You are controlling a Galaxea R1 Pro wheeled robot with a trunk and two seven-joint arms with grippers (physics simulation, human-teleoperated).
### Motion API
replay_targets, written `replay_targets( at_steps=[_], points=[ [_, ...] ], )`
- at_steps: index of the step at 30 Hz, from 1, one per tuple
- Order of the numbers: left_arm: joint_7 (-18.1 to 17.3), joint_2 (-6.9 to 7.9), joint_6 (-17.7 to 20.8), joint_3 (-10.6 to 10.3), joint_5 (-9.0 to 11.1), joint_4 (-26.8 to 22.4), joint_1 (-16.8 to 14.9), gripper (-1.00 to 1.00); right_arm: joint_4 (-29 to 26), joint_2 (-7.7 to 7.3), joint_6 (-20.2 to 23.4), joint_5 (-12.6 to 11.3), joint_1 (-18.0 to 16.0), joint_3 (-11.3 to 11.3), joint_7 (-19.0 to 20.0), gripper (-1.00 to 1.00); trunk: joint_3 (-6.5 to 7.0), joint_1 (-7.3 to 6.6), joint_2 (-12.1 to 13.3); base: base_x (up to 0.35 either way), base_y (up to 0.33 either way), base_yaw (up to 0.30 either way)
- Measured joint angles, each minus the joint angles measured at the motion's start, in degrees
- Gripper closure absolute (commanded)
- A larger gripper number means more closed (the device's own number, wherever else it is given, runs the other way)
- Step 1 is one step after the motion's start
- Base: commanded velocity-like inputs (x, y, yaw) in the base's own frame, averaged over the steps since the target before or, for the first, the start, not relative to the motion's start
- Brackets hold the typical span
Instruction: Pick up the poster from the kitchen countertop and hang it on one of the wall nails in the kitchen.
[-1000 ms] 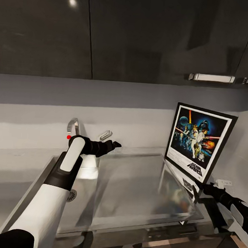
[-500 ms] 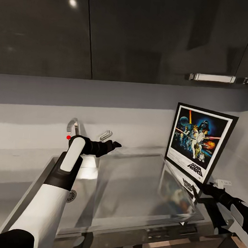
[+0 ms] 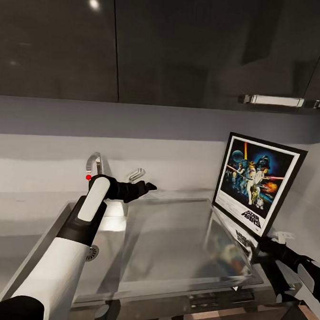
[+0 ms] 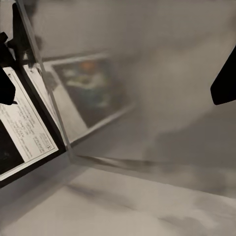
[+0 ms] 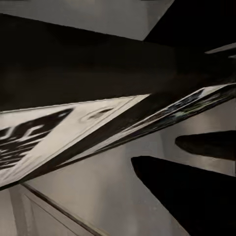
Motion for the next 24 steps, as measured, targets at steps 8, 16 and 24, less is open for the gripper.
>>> replay_targets(
  at_steps=[8, 16, 24],
  points=[
    [0.00, -0.05, -0.01, -0.04, -0.07, 0.02, 0.00, -1.00, 0.00, -0.11, -0.13, -0.01, -0.04, 0.01, 0.19, 1.00, 0.00, 0.00, 0.00, 0.000, 0.000, 0.000],
    [0.00, -0.06, -0.01, -0.05, 0.04, -0.02, 0.06, -1.00, -0.01, -0.16, -0.41, 0.02, -0.03, -0.17, 0.18, 1.00, 0.00, 0.00, 0.00, 0.000, 0.000, 0.000],
    [0.08, 0.06, -0.08, -0.04, 0.03, -0.02, 0.51, -1.00, -0.28, -0.32, -0.66, 0.00, -0.02, 0.07, 0.37, 1.00, 0.00, 0.01, 0.01, -0.062, 0.000, 0.000]
  ],
)
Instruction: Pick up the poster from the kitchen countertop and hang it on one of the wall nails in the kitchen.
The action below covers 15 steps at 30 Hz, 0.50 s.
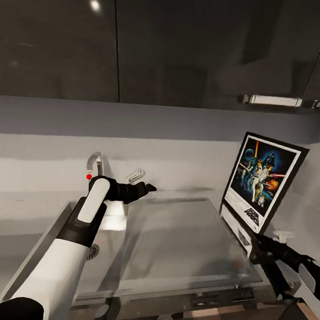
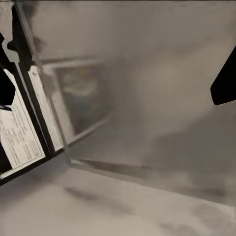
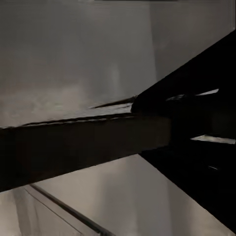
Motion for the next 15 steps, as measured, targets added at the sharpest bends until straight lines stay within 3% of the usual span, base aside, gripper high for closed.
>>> replay_targets(
  at_steps=[1, 2, 4, 15],
  points=[
    [0.00, 0.03, -0.02, -0.01, 0.05, 0.00, 0.02, -1.00, -0.18, -0.11, 0.02, 0.03, -0.03, -0.12, -0.20, 1.00, 0.00, 0.01, 0.00, -0.325, 0.000, 0.000],
    [0.00, 0.05, -0.05, 0.02, 0.14, 0.00, 0.02, -1.00, -2.40, -0.98, 0.47, -0.14, -0.09, -0.31, 3.49, 1.00, 0.01, 0.02, -0.01, -0.326, 0.000, 0.000],
    [0.01, 0.06, -0.03, 0.03, 0.15, 0.00, 0.02, -1.00, -2.56, -1.10, 0.69, 0.10, -0.06, -0.21, 4.47, 1.00, 0.00, 0.02, 0.00, -0.326, 0.000, 0.000],
    [0.01, 0.06, -0.09, 0.07, 0.15, 0.00, 0.03, -1.00, -2.63, -1.24, 0.74, 0.11, -0.06, -0.26, 5.11, 1.00, 0.00, 0.02, 0.00, -0.326, 0.000, 0.000]
  ],
)
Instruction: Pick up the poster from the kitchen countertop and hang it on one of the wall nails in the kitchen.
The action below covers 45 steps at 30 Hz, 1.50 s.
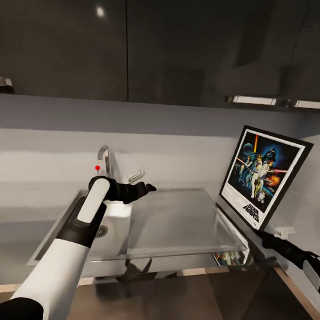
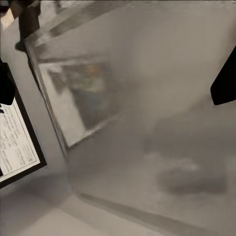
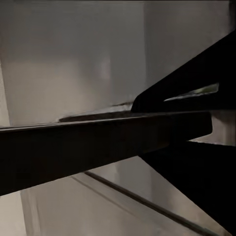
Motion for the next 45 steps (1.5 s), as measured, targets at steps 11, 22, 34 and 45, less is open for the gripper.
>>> replay_targets(
  at_steps=[11, 22, 34, 45],
  points=[
    [-0.12, 0.20, 0.05, 0.37, -0.05, -2.62, 1.23, -1.00, -5.20, 0.02, 0.05, 0.29, 1.35, -0.18, 1.44, 1.00, 0.00, 0.00, 0.00, -0.326, 0.023, 0.000],
    [-0.41, 0.40, 0.10, 0.56, 2.74, -5.64, 5.76, -1.00, -46.01, 0.07, 20.35, 0.83, 21.44, -6.51, 3.70, 1.00, 0.00, 0.00, -0.01, -0.324, 0.106, 0.000],
    [-2.33, 0.36, -0.98, -3.51, 3.36, -13.11, 23.05, -1.00, -61.43, 0.32, 30.27, 1.18, 28.17, -11.37, 4.30, 1.00, 0.00, 0.00, 0.00, -0.299, 0.156, 0.000],
    [-2.48, 6.02, -10.23, -5.01, 1.73, -11.39, 34.17, -1.00, -67.72, 1.53, 30.58, 4.38, 33.23, -10.89, 3.87, 1.00, 0.00, -0.01, 0.00, -0.279, 0.202, 0.154]
  ],
)
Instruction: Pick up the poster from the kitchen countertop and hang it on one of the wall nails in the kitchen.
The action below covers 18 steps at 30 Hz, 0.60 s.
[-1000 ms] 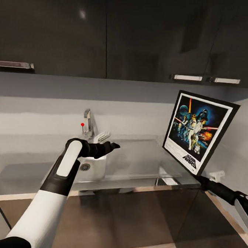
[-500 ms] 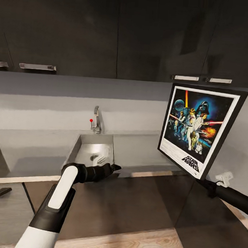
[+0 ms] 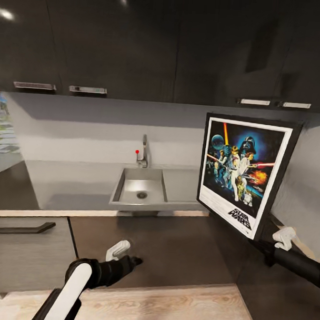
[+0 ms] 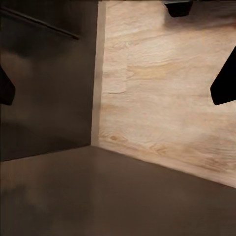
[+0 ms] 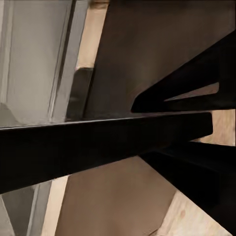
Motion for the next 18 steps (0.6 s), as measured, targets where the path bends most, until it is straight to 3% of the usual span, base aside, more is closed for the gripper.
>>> replay_targets(
  at_steps=[2, 4, 6, 8, 10, 13, 15, 18],
  points=[
    [-0.02, 0.63, -1.35, -0.01, -1.76, 1.77, 0.56, -1.00, -0.14, 0.97, 0.29, 2.85, 0.06, 0.17, -0.05, 1.00, 0.00, 0.00, 0.00, -0.265, 0.224, 0.285],
    [-0.06, 0.99, -3.69, 0.19, -3.96, 5.03, 0.85, -1.00, -0.38, 3.14, 1.36, 5.31, -0.09, 0.16, -0.05, 1.00, 0.00, 0.00, 0.00, -0.248, 0.233, 0.290],
    [-0.45, 1.28, -6.37, 0.55, -5.68, 10.04, 0.95, -1.00, -1.88, 6.64, 4.50, 7.35, -0.42, 0.58, -0.16, 1.00, 0.00, 0.00, 0.00, -0.207, 0.248, 0.293],
    [-1.00, 1.72, -7.36, 0.66, -6.06, 12.24, 0.96, -1.00, -3.26, 8.51, 6.20, 8.60, -0.55, 1.53, -0.40, 1.00, 0.00, -0.01, 0.00, -0.183, 0.258, 0.294],
    [-2.77, 2.86, -9.10, 0.85, -6.51, 15.36, 0.97, -1.00, -6.02, 11.98, 9.05, 11.61, -0.87, 4.74, -0.84, 1.00, 0.00, -0.01, 0.00, -0.164, 0.267, 0.295],
    [-4.47, 4.04, -11.23, 1.11, -6.53, 19.53, 0.98, -1.00, -7.65, 14.92, 11.79, 14.03, -1.77, 7.54, -1.07, 1.00, 0.00, -0.01, 0.00, -0.156, 0.270, 0.295],
    [-6.49, 5.24, -12.64, 2.34, -6.45, 22.96, 0.98, -1.00, -8.33, 16.41, 13.62, 14.98, -2.64, 8.85, -1.09, 1.00, 0.00, -0.01, 0.00, -0.148, 0.272, 0.295],
    [-9.01, 6.04, -13.39, 5.88, -6.45, 25.00, 0.99, -1.00, -8.66, 17.20, 15.78, 15.48, -4.95, 9.55, -1.00, 1.00, 0.01, -0.01, 0.00, -0.145, 0.273, 0.296]
  ],
)
